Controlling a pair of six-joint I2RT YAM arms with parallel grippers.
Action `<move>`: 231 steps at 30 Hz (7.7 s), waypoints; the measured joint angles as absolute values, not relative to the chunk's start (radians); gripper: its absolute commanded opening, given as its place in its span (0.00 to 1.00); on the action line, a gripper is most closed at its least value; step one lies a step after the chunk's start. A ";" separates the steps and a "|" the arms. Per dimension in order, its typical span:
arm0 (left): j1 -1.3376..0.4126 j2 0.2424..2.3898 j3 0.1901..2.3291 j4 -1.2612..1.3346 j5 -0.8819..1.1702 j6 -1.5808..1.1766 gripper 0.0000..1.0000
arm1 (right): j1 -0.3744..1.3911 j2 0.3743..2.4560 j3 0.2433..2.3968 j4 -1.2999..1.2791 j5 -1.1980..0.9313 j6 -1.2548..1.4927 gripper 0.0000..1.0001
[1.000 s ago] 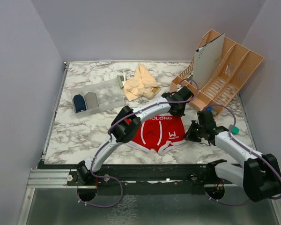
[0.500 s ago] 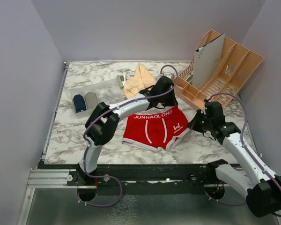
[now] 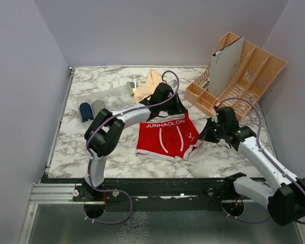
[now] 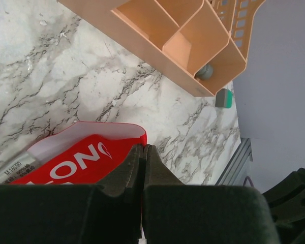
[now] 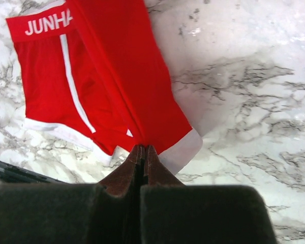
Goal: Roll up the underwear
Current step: Fold the underwear at the center of the board.
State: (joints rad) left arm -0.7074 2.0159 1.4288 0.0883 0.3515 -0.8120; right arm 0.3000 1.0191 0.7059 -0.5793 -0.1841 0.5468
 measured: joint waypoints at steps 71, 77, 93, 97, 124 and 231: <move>-0.282 1.764 1.020 -0.058 0.526 -0.445 0.06 | 1.042 1.792 1.254 -0.410 0.055 0.860 0.00; -0.282 1.796 1.040 -0.135 0.496 -0.397 0.10 | 1.042 1.842 1.290 -0.395 0.019 0.859 0.00; -0.281 1.789 1.052 -0.222 0.428 -0.343 0.67 | 1.042 1.848 1.287 -0.250 -0.171 0.798 0.48; -0.281 1.711 1.052 -0.231 0.422 -0.351 0.74 | 1.028 1.697 1.179 -0.195 -0.193 0.775 0.45; -0.281 1.021 0.606 -0.255 0.276 -0.664 0.99 | 0.917 1.433 0.793 -0.224 -0.072 0.612 0.58; -0.743 1.339 0.510 -0.067 0.181 -0.672 0.16 | 0.698 1.881 1.198 -0.337 0.232 0.445 0.20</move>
State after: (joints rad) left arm -0.7433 1.3388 0.5102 -0.0666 0.1810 -0.6720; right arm 0.6983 1.8809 1.1980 -0.3367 0.2321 0.4446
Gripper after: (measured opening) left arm 0.185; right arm 0.185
